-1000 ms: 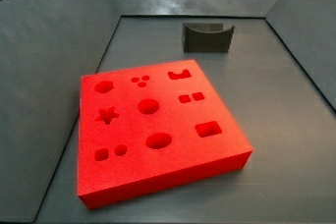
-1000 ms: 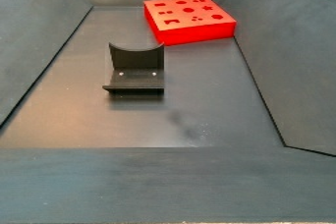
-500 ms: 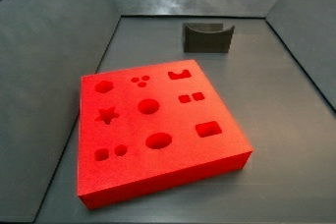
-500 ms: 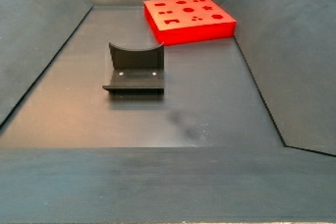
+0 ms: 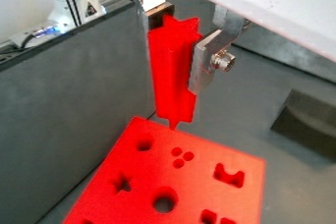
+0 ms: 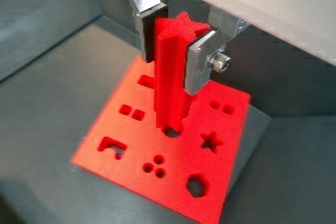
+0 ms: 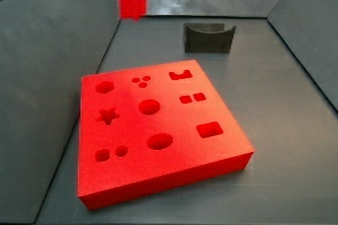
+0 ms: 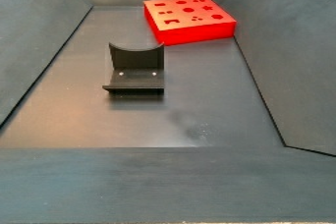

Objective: Pick up the star object. Move up. Place the star object on the fixture. Regrasp the star object. Move to above the board. Insert the star object.
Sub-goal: Insert the star object.

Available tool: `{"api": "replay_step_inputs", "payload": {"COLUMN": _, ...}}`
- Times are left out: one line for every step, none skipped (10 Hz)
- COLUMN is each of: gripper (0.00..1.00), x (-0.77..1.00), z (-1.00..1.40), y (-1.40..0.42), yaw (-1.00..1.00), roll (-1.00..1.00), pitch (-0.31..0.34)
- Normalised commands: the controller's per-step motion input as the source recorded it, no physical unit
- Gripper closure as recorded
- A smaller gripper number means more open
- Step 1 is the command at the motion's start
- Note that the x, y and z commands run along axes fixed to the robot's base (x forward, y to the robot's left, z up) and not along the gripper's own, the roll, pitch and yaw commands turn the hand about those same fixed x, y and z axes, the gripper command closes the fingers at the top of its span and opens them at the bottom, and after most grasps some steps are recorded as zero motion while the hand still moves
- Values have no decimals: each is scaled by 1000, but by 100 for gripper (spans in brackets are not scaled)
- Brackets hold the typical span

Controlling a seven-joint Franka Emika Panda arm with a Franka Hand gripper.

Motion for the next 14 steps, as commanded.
{"api": "replay_step_inputs", "payload": {"gripper": 100, "x": -331, "z": -589, "y": -274, "yaw": -534, "roll": -229, "pitch": -99}}
{"api": "replay_step_inputs", "payload": {"gripper": 100, "x": -257, "z": -580, "y": -374, "yaw": -497, "roll": -253, "pitch": -97}}
{"api": "replay_step_inputs", "payload": {"gripper": 100, "x": -223, "z": -563, "y": -386, "yaw": -471, "roll": -263, "pitch": -104}}
{"api": "replay_step_inputs", "payload": {"gripper": 100, "x": -180, "z": -591, "y": -360, "yaw": -423, "roll": -246, "pitch": -100}}
{"api": "replay_step_inputs", "payload": {"gripper": 100, "x": -186, "z": -589, "y": -363, "yaw": -423, "roll": -250, "pitch": -84}}
{"api": "replay_step_inputs", "payload": {"gripper": 100, "x": -183, "z": -694, "y": -277, "yaw": -426, "roll": -201, "pitch": -113}}
{"api": "replay_step_inputs", "payload": {"gripper": 100, "x": -140, "z": -734, "y": -246, "yaw": -446, "roll": -184, "pitch": -94}}
{"api": "replay_step_inputs", "payload": {"gripper": 100, "x": -120, "z": -726, "y": -177, "yaw": -449, "roll": -189, "pitch": -50}}
{"api": "replay_step_inputs", "payload": {"gripper": 100, "x": -17, "z": -757, "y": -83, "yaw": -380, "roll": -171, "pitch": -39}}
{"api": "replay_step_inputs", "payload": {"gripper": 100, "x": -20, "z": -411, "y": 54, "yaw": -220, "roll": -219, "pitch": -93}}
{"api": "replay_step_inputs", "payload": {"gripper": 100, "x": 0, "z": 0, "y": 51, "yaw": 0, "roll": 0, "pitch": 0}}
{"api": "replay_step_inputs", "payload": {"gripper": 100, "x": -186, "z": -466, "y": 103, "yaw": 203, "roll": 7, "pitch": -53}}
{"api": "replay_step_inputs", "payload": {"gripper": 100, "x": -40, "z": -243, "y": 0, "yaw": 189, "roll": 0, "pitch": 0}}
{"api": "replay_step_inputs", "payload": {"gripper": 100, "x": 0, "z": -49, "y": -23, "yaw": 0, "roll": -44, "pitch": -6}}
